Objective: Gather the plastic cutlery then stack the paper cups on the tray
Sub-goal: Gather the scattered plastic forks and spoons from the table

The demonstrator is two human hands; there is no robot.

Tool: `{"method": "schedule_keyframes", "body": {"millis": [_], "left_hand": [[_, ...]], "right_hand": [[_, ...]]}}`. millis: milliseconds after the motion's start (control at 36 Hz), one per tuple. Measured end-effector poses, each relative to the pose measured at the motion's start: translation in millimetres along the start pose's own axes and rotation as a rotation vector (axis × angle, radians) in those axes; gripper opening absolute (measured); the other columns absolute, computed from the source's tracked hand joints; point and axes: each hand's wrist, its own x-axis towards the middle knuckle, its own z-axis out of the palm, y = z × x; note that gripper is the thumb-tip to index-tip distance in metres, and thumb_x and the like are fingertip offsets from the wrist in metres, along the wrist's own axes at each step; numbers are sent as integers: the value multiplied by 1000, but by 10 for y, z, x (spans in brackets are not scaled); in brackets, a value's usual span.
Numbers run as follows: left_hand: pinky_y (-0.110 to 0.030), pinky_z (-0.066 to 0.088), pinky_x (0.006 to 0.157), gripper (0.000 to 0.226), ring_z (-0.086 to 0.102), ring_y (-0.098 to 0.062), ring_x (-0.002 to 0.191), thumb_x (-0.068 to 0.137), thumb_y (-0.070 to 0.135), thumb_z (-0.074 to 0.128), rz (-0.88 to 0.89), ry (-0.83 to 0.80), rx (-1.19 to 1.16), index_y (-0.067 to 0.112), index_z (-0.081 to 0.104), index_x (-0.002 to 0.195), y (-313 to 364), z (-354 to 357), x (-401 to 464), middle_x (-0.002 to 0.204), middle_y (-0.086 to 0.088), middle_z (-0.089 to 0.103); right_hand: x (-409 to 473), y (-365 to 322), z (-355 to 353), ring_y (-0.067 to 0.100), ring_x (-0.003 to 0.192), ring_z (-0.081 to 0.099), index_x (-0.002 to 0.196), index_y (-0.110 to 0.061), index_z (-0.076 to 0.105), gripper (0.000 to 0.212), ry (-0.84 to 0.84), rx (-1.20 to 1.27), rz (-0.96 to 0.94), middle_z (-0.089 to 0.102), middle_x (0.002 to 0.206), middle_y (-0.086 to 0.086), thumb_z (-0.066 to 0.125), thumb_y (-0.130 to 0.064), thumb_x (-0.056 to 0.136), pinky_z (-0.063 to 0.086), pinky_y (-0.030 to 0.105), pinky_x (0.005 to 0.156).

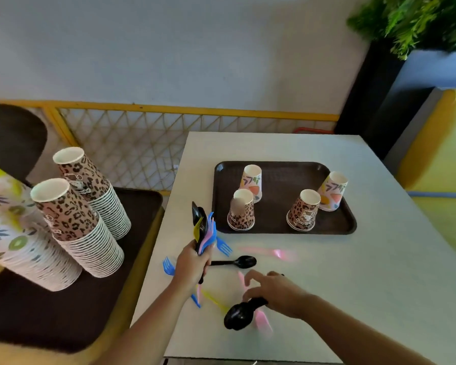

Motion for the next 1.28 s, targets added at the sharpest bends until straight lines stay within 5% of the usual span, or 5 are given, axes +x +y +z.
{"method": "schedule_keyframes", "body": {"millis": [361, 611, 722, 944, 1278], "left_hand": [[-19, 32, 36, 32, 34, -6, 31, 94, 22, 55, -90, 193, -120, 10, 45, 65, -126, 23, -251, 43, 3, 43], [-26, 30, 41, 31, 35, -16, 36, 93, 23, 56, -189, 377, -201, 8, 47, 67, -344, -68, -454, 41, -1, 44], [-23, 29, 39, 29, 35, -15, 36, 93, 21, 56, -234, 424, -270, 8, 48, 68, -443, -78, -568, 40, 0, 43], [-20, 28, 36, 24, 36, -11, 34, 93, 16, 55, -265, 437, -335, 6, 49, 73, -566, -213, -709, 40, 7, 43], [-21, 28, 41, 29, 35, -14, 37, 94, 16, 55, -256, 291, -276, 7, 49, 67, -726, -688, -574, 41, 4, 41]], "right_hand": [[-53, 261, 96, 18, 105, 53, 112, -22, 60, 23, 94, 49, -2, 58, 112, 0, 46, -25, 94, 38, 27, 87], [94, -16, 50, 14, 67, 57, 87, -20, 57, 10, 172, 492, 136, 62, 77, -10, 51, -12, 85, 42, 22, 63], [234, -234, 25, 16, 79, 61, 98, -7, 60, 13, 291, 654, 133, 66, 89, 2, 50, -10, 89, 46, 24, 73], [659, -570, 202, 14, 79, 56, 82, -21, 54, 19, 331, 665, 139, 59, 88, 1, 71, -17, 75, 40, 12, 68], [939, -788, 305, 31, 98, 58, 100, -6, 54, 16, 283, 362, 355, 60, 107, 14, 48, -16, 88, 31, 27, 68]]}}
